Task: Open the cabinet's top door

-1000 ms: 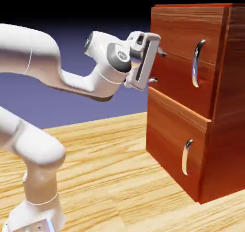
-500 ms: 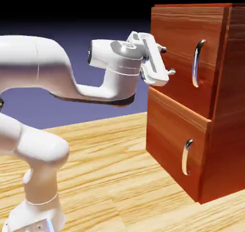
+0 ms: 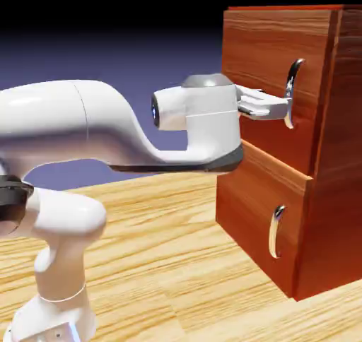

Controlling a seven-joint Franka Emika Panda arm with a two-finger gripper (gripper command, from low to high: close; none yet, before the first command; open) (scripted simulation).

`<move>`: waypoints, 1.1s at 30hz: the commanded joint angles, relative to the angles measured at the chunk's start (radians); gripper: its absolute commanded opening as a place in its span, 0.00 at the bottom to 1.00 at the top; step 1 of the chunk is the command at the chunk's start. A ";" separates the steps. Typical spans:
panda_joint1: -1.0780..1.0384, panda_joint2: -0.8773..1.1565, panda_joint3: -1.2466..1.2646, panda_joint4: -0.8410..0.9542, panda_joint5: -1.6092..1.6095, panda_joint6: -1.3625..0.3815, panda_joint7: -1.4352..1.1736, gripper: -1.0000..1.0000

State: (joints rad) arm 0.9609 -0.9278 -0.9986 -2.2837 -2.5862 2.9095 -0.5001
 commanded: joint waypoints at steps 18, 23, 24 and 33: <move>-0.309 -0.054 0.329 -0.284 0.271 -0.288 -0.058 0.00; -0.428 -0.137 0.510 -0.412 0.451 -0.418 -0.112 0.00; -0.445 -0.155 0.546 -0.434 0.490 -0.445 -0.123 0.00; -0.508 -0.277 0.872 -0.561 0.845 -0.706 -0.198 0.00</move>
State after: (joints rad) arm 0.4532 -1.2053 -0.1265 -2.8442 -1.7409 2.2026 -0.6982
